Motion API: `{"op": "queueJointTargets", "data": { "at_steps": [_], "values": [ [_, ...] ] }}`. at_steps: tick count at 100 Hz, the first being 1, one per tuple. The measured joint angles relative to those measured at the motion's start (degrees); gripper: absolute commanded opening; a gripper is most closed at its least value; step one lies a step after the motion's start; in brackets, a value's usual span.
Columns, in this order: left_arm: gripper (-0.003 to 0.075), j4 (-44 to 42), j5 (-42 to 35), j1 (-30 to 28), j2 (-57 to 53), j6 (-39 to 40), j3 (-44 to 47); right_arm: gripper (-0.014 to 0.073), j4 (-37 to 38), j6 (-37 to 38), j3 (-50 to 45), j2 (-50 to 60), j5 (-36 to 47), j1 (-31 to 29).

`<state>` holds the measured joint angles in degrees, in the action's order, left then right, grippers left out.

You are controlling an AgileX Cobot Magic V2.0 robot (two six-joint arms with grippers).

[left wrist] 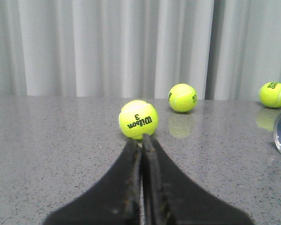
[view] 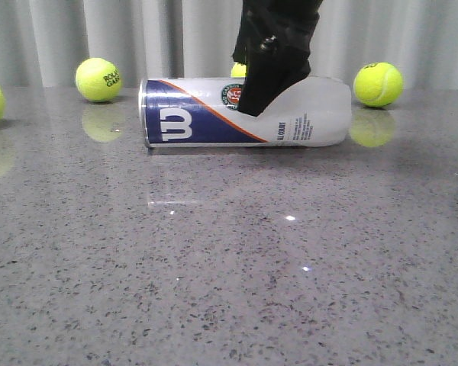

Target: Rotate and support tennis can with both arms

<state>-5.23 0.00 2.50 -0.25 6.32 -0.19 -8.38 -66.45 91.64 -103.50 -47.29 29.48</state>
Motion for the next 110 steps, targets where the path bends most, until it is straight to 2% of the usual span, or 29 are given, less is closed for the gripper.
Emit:
{"op": "queueJointTargets", "data": {
  "at_steps": [17, 32, 63, 75, 91, 110],
  "values": [
    [-0.0021, 0.0, 0.0, 0.0, 0.0, 0.0, 0.0, 0.0647, 0.0, 1.11, 0.0, 0.26, 0.09, -0.27],
    [-0.0021, 0.0, 0.0, 0.0, 0.0, 0.0, 0.0, 0.0647, 0.0, 5.53, 0.0, 2.87, -0.86, -0.27],
    [-0.0021, 0.0, 0.0, 0.0, 0.0, 0.0, 0.0, 0.0647, 0.22, 27.7, 0.0, 13.86, -4.91, -2.11],
    [-0.0021, 0.0, 0.0, 0.0, 0.0, 0.0, 0.0, 0.0647, 0.43, 35.0, 0.0, 18.0, -4.9, -6.39],
    [-0.0021, 0.0, 0.0, 0.0, 0.0, 0.0, 0.0, 0.0645, 0.57, 45.94, 0.0, 22.83, -6.41, -15.75],
    [-0.0021, 0.0, 0.0, 0.0, 0.0, 0.0, 0.0, 0.0645, 1.29, 52.13, -0.21, 27.63, -11.8, -26.73]
  ]
}}
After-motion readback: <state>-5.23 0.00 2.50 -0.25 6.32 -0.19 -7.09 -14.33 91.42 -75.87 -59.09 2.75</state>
